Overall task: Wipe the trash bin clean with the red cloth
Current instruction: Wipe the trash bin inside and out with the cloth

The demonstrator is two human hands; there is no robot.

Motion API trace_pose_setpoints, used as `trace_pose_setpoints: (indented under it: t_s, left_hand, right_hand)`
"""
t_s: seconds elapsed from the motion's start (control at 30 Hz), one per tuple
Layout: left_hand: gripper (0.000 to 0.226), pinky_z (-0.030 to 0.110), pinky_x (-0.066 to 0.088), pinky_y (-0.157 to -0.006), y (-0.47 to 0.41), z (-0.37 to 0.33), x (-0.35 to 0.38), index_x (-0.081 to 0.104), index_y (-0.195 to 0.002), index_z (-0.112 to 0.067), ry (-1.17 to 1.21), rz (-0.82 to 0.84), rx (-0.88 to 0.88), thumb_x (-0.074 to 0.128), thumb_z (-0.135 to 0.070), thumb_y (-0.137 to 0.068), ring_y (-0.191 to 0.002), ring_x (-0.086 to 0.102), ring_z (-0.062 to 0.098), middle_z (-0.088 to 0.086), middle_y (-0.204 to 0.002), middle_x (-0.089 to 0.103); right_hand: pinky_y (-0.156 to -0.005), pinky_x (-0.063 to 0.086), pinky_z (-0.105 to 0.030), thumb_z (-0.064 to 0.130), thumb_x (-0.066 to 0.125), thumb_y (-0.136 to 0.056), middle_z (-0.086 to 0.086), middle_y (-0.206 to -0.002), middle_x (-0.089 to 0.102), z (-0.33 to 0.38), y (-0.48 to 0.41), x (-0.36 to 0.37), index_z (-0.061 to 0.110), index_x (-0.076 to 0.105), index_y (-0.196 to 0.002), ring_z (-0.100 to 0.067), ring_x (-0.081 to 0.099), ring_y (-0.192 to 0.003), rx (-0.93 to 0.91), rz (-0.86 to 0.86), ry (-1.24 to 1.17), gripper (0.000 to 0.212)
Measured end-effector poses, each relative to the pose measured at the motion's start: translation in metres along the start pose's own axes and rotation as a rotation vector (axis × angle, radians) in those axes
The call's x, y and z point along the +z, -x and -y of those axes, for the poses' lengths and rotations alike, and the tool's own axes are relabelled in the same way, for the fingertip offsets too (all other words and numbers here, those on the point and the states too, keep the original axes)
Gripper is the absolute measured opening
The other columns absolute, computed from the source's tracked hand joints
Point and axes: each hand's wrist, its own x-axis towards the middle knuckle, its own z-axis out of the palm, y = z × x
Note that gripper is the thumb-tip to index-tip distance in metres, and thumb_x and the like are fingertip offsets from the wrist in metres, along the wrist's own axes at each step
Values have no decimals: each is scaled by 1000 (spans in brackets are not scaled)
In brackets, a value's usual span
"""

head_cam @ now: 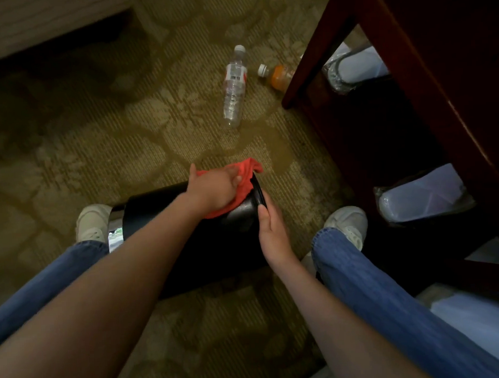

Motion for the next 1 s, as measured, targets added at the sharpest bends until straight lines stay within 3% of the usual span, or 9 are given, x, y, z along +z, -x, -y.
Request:
trace_pose_setpoints:
  t_s: [0.13, 0.27, 0.37, 0.43, 0.63, 0.73, 0.8, 0.9, 1.0]
  left_hand:
    - [44, 58, 8, -113, -4, 5, -3, 32, -144, -30, 82, 32, -30, 22, -36, -102, -137, 35, 25, 1, -147, 41]
    - [49, 44, 12, -116, 37, 0, 27, 22, -149, -26, -50, -127, 90, 26, -35, -101, -144, 20, 16, -5, -158, 19]
    - [55, 44, 5, -116, 68, -14, 47, 6, -151, -25, -164, -164, 111, 23, -37, -101, -147, 5, 16, -6, -160, 2]
    - [55, 45, 4, -116, 66, -19, 51, 5, -151, -23, -173, -193, 96, 21, -37, -101, -147, 3, 17, -5, -160, 2]
    - [46, 45, 22, -110, 16, -18, 33, 30, -146, -23, -14, -247, 34, 25, -33, -101, -140, 28, 16, -3, -153, 31]
    - [39, 43, 31, -102, -5, -14, 9, 46, -131, -36, 139, -141, 61, 23, -34, -100, -123, 50, 20, -5, -136, 53]
    - [38, 42, 34, -100, -10, -12, 4, 49, -127, -38, 163, -87, 61, 23, -35, -100, -119, 54, 23, -4, -130, 57]
    - [40, 43, 34, -104, 4, -8, 22, 40, -138, -28, 25, -148, 112, 27, -35, -100, -131, 42, 22, -1, -146, 43]
    - [53, 46, 26, -111, 28, -1, 47, 25, -148, -27, -150, -230, 250, 18, -42, -98, -142, 28, 19, -6, -156, 25]
  right_hand:
    - [-114, 17, -52, 54, 23, -90, 16, -148, 33, -2, 4, -1, 46, 29, -141, -6, 25, -139, -25, -7, -33, 51]
    - [-114, 24, -34, 39, 26, -94, 19, -137, 36, -2, 16, -4, 48, 28, -133, 2, 31, -129, -95, 6, -77, 39]
    - [-116, 22, -38, 41, 27, -94, 13, -138, 36, -8, 17, -3, 28, 33, -143, -3, 29, -132, -64, -15, -67, 51]
    - [-116, 21, -37, 39, 29, -97, 12, -138, 37, -9, 16, -3, 22, 33, -144, -7, 29, -134, -67, -17, -67, 50]
    - [-113, 25, -29, 42, 27, -95, 10, -143, 39, -4, 5, -1, 29, 33, -142, -4, 33, -133, -120, -20, -68, 50]
    - [-111, 26, -25, 37, 27, -96, 16, -140, 40, 2, 3, -2, 43, 33, -133, 2, 34, -131, -123, -1, -108, 38]
    - [-108, 26, -20, 33, 28, -99, 23, -134, 42, 3, 5, -3, 50, 33, -127, 5, 35, -128, -109, 5, -123, 33]
    - [-114, 22, -34, 35, 29, -100, 22, -135, 41, -8, 15, 0, 49, 34, -129, -1, 34, -131, -64, -29, -113, 33]
    - [-115, 16, -52, 40, 28, -98, 6, -142, 41, -15, 21, 0, 31, 35, -139, -11, 31, -136, -13, -60, -69, 43]
